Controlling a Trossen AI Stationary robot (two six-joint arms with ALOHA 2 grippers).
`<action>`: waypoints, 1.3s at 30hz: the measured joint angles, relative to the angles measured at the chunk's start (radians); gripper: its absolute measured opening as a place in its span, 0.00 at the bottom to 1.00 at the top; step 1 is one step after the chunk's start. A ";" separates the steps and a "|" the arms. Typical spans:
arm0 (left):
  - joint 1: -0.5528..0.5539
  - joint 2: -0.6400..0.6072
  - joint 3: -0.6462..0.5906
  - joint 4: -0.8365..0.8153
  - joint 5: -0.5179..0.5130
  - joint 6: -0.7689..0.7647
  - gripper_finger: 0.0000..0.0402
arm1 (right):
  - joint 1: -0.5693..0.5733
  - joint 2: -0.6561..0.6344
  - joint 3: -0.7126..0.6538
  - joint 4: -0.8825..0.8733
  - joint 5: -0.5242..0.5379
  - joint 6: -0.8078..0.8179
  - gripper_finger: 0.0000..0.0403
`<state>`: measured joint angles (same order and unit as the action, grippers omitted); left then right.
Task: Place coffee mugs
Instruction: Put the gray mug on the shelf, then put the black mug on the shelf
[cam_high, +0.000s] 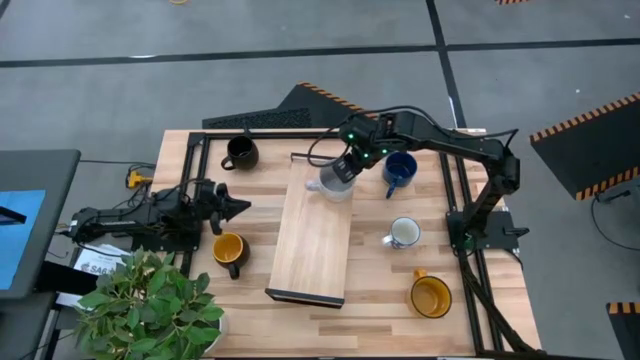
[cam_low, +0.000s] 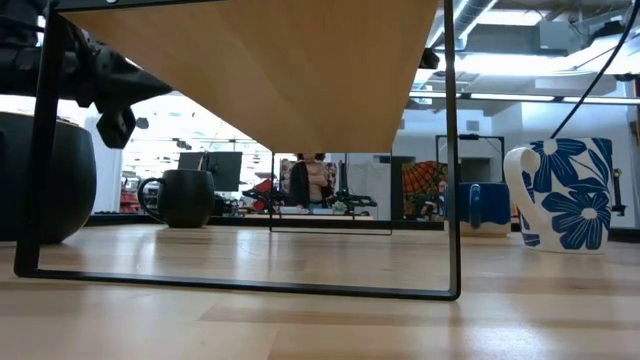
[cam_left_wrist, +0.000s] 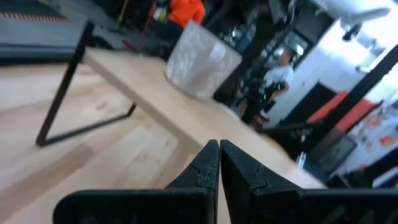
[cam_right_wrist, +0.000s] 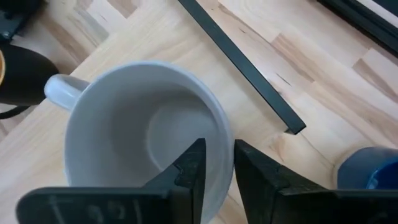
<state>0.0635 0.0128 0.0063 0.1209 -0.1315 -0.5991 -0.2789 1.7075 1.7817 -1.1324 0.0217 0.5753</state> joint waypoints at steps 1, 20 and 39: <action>0.000 0.000 0.001 0.016 -0.013 0.000 0.00 | -0.006 -0.005 0.000 -0.002 -0.005 -0.005 0.27; 0.110 0.388 0.507 -0.297 -0.242 0.058 0.54 | -0.124 -0.300 0.000 0.051 0.027 -0.038 0.28; 0.679 1.409 1.242 -1.114 -0.033 0.434 0.62 | -0.140 -0.321 -0.002 0.064 0.030 -0.112 0.28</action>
<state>0.7424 1.4214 1.2484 -0.9932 -0.1650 -0.1650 -0.4187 1.3867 1.7802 -1.0683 0.0517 0.4633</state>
